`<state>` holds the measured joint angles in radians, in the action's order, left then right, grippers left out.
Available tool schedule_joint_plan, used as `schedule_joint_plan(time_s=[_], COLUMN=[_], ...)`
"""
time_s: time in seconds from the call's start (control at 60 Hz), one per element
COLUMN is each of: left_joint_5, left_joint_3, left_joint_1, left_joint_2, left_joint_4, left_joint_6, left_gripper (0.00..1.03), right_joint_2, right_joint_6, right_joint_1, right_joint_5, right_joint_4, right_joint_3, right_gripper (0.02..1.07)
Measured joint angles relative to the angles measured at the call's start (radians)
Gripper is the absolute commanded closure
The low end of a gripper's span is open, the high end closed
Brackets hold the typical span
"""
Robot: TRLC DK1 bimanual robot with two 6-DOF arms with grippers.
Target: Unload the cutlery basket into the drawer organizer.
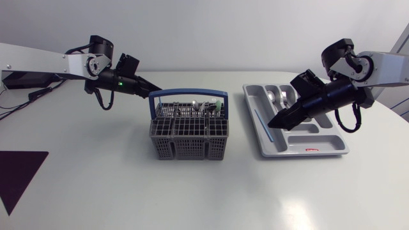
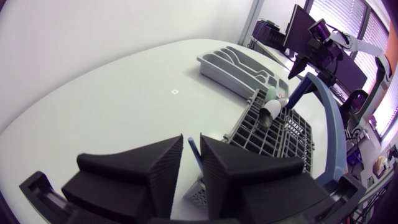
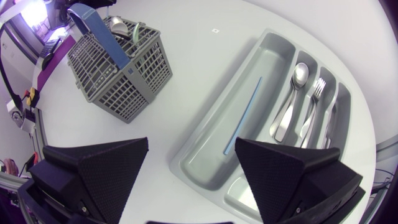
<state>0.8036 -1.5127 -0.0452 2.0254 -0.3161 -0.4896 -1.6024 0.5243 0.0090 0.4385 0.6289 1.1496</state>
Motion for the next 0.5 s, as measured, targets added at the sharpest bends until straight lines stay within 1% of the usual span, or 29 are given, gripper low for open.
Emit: schedule_joint_plan(time_s=[0.167, 0.5], left_joint_5=[0.000, -0.004], left_joint_3=[-0.002, -0.007], left_joint_1=[0.002, 0.024], left_joint_2=[0.000, -0.018], left_joint_4=[-0.010, -0.058], left_joint_6=[0.000, 0.000], left_gripper=[0.83, 0.83], right_joint_2=[0.000, 0.002], right_joint_6=[0.000, 0.000], right_joint_1=[0.000, 0.000], right_joint_5=[0.000, 0.000], right_joint_4=[-0.005, -0.020], right_joint_3=[-0.001, -0.035], right_gripper=[0.07, 0.07])
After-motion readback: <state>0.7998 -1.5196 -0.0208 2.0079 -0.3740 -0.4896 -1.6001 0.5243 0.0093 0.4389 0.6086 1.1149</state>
